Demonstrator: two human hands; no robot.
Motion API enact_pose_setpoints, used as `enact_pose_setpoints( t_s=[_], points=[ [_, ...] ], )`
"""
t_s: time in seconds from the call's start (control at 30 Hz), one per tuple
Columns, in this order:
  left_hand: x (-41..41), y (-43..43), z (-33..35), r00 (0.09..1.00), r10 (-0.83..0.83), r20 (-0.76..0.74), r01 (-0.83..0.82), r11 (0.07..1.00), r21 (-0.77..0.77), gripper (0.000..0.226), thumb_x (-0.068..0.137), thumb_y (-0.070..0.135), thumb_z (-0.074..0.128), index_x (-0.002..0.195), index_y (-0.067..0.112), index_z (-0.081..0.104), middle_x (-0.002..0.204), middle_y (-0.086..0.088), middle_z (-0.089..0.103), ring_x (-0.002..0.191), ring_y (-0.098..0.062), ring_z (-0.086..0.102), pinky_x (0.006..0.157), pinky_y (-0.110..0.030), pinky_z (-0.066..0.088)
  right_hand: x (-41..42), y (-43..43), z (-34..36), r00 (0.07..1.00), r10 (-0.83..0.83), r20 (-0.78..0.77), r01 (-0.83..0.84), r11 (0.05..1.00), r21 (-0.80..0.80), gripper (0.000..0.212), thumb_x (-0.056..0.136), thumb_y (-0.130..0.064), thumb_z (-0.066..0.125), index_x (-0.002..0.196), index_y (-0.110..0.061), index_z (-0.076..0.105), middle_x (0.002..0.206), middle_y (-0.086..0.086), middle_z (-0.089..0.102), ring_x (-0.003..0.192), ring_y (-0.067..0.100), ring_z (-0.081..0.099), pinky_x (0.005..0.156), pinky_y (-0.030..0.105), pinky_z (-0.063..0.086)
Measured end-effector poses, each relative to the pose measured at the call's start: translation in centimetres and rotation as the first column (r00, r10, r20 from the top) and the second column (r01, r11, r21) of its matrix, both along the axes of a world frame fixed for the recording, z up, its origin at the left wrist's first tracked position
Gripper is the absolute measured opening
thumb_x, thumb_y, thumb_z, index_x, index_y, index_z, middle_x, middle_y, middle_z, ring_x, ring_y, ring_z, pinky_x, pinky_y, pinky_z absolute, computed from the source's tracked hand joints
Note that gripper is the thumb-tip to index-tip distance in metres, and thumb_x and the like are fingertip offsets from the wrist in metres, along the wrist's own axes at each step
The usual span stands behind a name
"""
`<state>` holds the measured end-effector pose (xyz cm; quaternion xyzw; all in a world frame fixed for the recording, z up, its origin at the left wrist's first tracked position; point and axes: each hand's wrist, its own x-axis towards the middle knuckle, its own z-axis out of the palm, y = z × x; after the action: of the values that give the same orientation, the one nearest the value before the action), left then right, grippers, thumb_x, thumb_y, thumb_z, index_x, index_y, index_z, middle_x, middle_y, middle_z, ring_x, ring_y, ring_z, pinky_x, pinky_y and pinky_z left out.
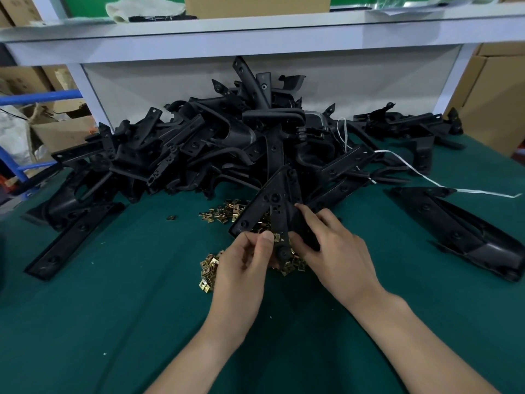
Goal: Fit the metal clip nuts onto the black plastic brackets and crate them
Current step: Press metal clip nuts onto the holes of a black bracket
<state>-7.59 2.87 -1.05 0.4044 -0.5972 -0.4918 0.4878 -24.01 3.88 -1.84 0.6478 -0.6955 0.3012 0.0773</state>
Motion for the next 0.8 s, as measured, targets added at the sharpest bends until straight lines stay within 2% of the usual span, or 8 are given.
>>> enact_pose_setpoints(
  t_s=[0.07, 0.13, 0.2, 0.3, 0.47, 0.63, 0.7, 0.8],
  points=[
    [0.0, 0.0, -0.1, 1.0, 0.021, 0.022, -0.02, 0.999, -0.026, 0.035, 0.096, 0.049, 0.053, 0.084, 0.019, 0.066, 0.075, -0.009, 0.065, 0.067, -0.02, 0.054, 0.063, -0.029, 0.046, 0.0, 0.0, 0.0, 1.0, -0.004, -0.008, 0.004, 1.0, -0.011, 0.053, 0.094, -0.049, 0.056, 0.141, -0.024, 0.052, 0.101, -0.007, 0.055, 0.063, 0.019, 0.061, 0.048, 0.026, 0.036],
    [0.1, 0.0, -0.3, 0.997, 0.056, 0.055, -0.053, 0.998, -0.046, 0.033, 0.095, 0.053, 0.051, 0.085, 0.025, 0.065, 0.072, -0.001, 0.066, 0.062, -0.008, 0.054, 0.056, -0.016, 0.042, 0.0, -0.1, -0.1, 1.0, -0.003, -0.011, 0.003, 1.0, -0.021, 0.052, 0.094, -0.048, 0.056, 0.14, -0.023, 0.053, 0.101, -0.008, 0.055, 0.063, 0.018, 0.061, 0.047, 0.026, 0.035],
    [0.2, 0.0, -0.4, 0.991, 0.064, 0.119, -0.055, 0.996, -0.072, 0.031, 0.094, 0.061, 0.047, 0.09, 0.034, 0.062, 0.069, 0.01, 0.064, 0.059, 0.0, 0.053, 0.054, -0.012, 0.04, 0.1, -0.1, -0.1, 1.0, -0.001, 0.003, 0.001, 1.0, -0.027, 0.052, 0.095, -0.049, 0.056, 0.141, -0.023, 0.052, 0.101, -0.008, 0.054, 0.065, 0.019, 0.062, 0.048, 0.026, 0.036],
    [0.4, 0.0, -0.3, 0.956, 0.073, 0.284, -0.04, 0.992, -0.121, 0.034, 0.089, 0.075, 0.043, 0.096, 0.043, 0.053, 0.067, 0.017, 0.062, 0.056, -0.001, 0.052, 0.052, -0.016, 0.039, 0.3, -0.1, 0.0, 1.0, -0.016, 0.002, 0.016, 0.999, -0.031, 0.054, 0.095, -0.049, 0.056, 0.142, -0.023, 0.051, 0.102, -0.008, 0.054, 0.066, 0.019, 0.062, 0.048, 0.027, 0.036],
    [0.3, -0.1, -0.4, 0.858, 0.17, 0.485, -0.081, 0.977, -0.199, 0.043, 0.086, 0.078, 0.041, 0.089, 0.035, 0.045, 0.065, 0.022, 0.061, 0.052, -0.007, 0.054, 0.048, -0.025, 0.034, 1.1, 0.3, 0.2, 1.0, 0.013, -0.013, -0.013, 1.0, -0.017, 0.057, 0.096, -0.051, 0.049, 0.145, -0.021, 0.049, 0.103, -0.006, 0.055, 0.063, 0.019, 0.061, 0.045, 0.029, 0.04],
    [0.0, -0.2, -0.8, 0.832, 0.273, 0.482, -0.183, 0.957, -0.225, 0.046, 0.089, 0.07, 0.046, 0.074, 0.026, 0.043, 0.049, 0.009, 0.052, 0.05, -0.01, 0.051, 0.045, -0.026, 0.03, 2.0, 0.6, 0.4, 0.999, 0.016, -0.038, -0.018, 0.999, -0.047, 0.055, 0.094, -0.047, 0.056, 0.141, -0.018, 0.054, 0.1, -0.005, 0.056, 0.059, 0.016, 0.06, 0.041, 0.025, 0.036],
    [0.0, -0.5, -0.9, 0.816, 0.307, 0.49, -0.209, 0.947, -0.245, 0.048, 0.089, 0.067, 0.046, 0.069, 0.024, 0.042, 0.048, 0.008, 0.051, 0.053, -0.008, 0.053, 0.042, -0.021, 0.026, 2.1, 0.6, 0.4, 0.999, 0.017, -0.047, -0.019, 0.998, -0.06, 0.054, 0.093, -0.047, 0.057, 0.139, -0.018, 0.055, 0.098, -0.005, 0.055, 0.057, 0.015, 0.058, 0.041, 0.023, 0.032],
    [-0.1, -0.7, -1.2, 0.798, 0.321, 0.51, -0.214, 0.942, -0.259, 0.049, 0.091, 0.066, 0.044, 0.066, 0.024, 0.042, 0.047, 0.008, 0.051, 0.06, -0.003, 0.055, 0.041, -0.023, 0.029, 2.2, 0.6, 0.4, 0.998, 0.02, -0.063, -0.024, 0.997, -0.067, 0.054, 0.093, -0.046, 0.059, 0.139, -0.018, 0.056, 0.097, -0.005, 0.056, 0.057, 0.015, 0.058, 0.041, 0.023, 0.031]
  ],
)
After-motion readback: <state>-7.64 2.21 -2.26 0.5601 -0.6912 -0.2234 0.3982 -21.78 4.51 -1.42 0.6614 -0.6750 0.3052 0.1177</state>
